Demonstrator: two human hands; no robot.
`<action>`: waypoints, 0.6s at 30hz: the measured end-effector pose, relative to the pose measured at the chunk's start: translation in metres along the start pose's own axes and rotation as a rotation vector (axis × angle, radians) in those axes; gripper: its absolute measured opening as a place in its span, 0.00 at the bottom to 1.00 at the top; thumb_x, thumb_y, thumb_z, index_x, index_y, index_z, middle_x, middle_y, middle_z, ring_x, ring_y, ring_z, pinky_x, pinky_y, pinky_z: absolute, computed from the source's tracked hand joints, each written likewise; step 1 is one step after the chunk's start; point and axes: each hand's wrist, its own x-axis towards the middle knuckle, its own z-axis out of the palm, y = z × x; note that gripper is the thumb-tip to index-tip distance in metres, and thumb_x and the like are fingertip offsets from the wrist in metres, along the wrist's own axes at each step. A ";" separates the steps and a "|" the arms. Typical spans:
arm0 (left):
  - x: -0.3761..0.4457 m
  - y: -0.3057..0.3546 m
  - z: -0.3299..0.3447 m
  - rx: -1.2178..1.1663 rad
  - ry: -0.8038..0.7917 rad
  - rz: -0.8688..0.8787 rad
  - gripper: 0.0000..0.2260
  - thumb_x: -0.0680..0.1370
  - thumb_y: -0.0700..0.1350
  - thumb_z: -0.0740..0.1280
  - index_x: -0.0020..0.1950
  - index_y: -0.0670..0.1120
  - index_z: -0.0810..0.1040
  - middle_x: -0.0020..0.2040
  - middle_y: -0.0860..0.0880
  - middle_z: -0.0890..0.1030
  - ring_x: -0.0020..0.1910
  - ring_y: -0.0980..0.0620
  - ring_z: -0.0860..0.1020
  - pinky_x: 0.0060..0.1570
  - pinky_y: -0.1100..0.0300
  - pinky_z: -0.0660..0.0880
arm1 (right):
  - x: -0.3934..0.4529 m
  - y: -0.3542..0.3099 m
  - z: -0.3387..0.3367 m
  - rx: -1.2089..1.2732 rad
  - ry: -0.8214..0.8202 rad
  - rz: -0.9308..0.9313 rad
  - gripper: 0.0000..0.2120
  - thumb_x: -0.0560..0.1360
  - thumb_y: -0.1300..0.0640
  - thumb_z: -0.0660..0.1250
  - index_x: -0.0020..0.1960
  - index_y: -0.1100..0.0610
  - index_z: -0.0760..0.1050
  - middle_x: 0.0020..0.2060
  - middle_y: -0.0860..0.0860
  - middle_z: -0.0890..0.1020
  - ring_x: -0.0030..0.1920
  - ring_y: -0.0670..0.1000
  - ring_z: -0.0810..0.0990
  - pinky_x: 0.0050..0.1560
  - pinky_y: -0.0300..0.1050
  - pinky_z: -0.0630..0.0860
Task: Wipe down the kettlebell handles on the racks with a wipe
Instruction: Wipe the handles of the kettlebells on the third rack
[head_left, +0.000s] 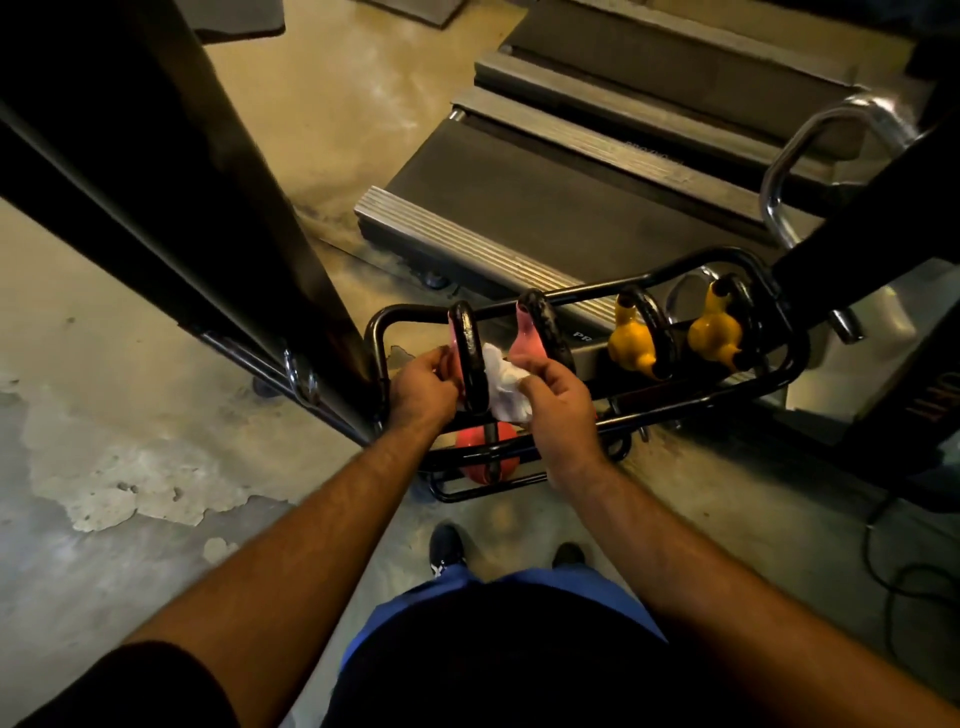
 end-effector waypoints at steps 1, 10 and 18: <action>-0.003 -0.001 0.000 -0.004 0.007 -0.002 0.13 0.79 0.43 0.67 0.63 0.49 0.80 0.52 0.52 0.81 0.53 0.52 0.79 0.51 0.58 0.75 | 0.001 0.000 -0.004 -0.011 0.000 0.007 0.11 0.80 0.64 0.64 0.47 0.51 0.80 0.45 0.47 0.84 0.49 0.47 0.82 0.46 0.37 0.77; -0.050 0.007 0.012 0.022 0.291 -0.002 0.13 0.79 0.42 0.64 0.62 0.46 0.81 0.55 0.45 0.84 0.55 0.47 0.81 0.52 0.59 0.75 | 0.011 -0.007 -0.053 -0.043 -0.167 0.040 0.15 0.78 0.69 0.65 0.55 0.50 0.76 0.50 0.48 0.81 0.48 0.46 0.81 0.45 0.41 0.82; -0.092 0.033 0.037 0.066 0.511 0.278 0.13 0.80 0.44 0.63 0.64 0.46 0.78 0.54 0.49 0.83 0.52 0.53 0.81 0.54 0.51 0.80 | 0.025 -0.023 -0.093 -0.111 -0.283 0.074 0.09 0.78 0.66 0.67 0.45 0.53 0.79 0.46 0.50 0.83 0.51 0.50 0.80 0.52 0.46 0.77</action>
